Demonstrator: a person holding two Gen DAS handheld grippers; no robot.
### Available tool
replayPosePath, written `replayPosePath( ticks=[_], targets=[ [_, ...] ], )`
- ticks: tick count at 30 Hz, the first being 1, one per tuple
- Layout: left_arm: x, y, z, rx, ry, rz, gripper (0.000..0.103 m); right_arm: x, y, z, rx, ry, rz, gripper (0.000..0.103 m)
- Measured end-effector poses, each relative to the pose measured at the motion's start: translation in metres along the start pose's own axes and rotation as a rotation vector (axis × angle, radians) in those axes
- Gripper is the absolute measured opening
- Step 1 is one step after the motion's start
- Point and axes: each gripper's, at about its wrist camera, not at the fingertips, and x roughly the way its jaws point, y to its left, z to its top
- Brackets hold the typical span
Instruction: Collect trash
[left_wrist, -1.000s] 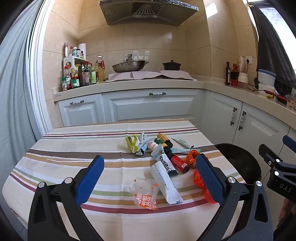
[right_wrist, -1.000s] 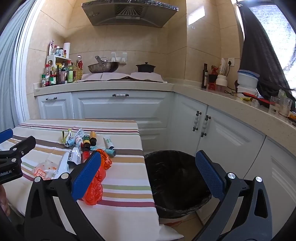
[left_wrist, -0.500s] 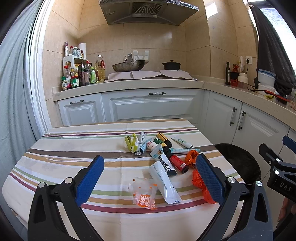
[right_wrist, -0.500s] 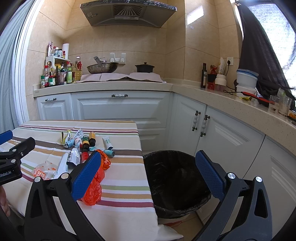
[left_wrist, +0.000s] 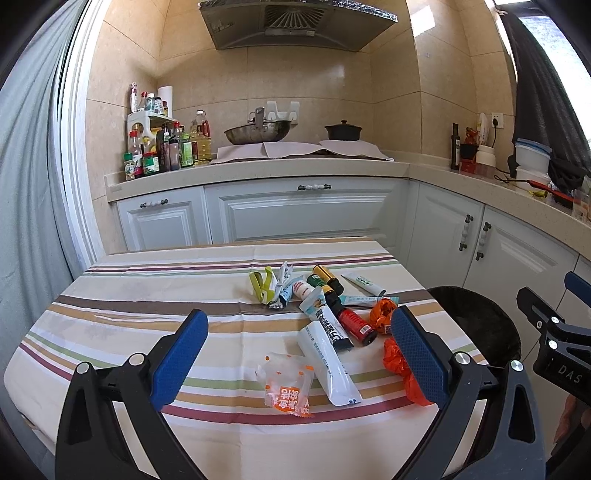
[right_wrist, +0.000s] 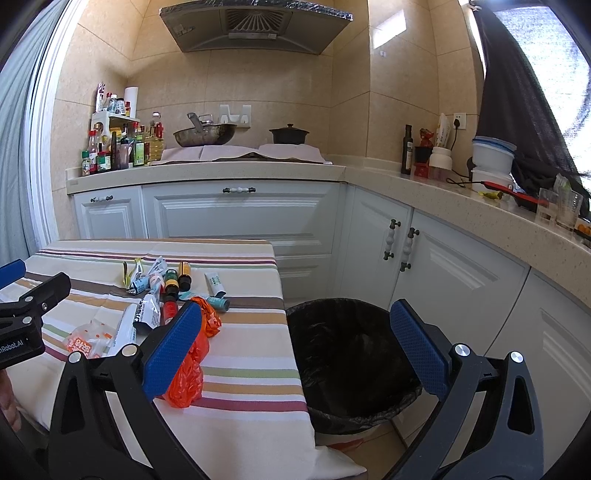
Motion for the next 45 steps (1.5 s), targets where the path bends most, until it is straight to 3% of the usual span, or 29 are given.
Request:
replayPosePath(
  ticks=[45],
  targets=[
    [0.0054, -0.0002, -0.0031, -0.005, 0.02, 0.01, 0.097, 0.0048, 0.0045, -0.0094, 0.007, 0.006, 0.003, 0.1]
  ],
)
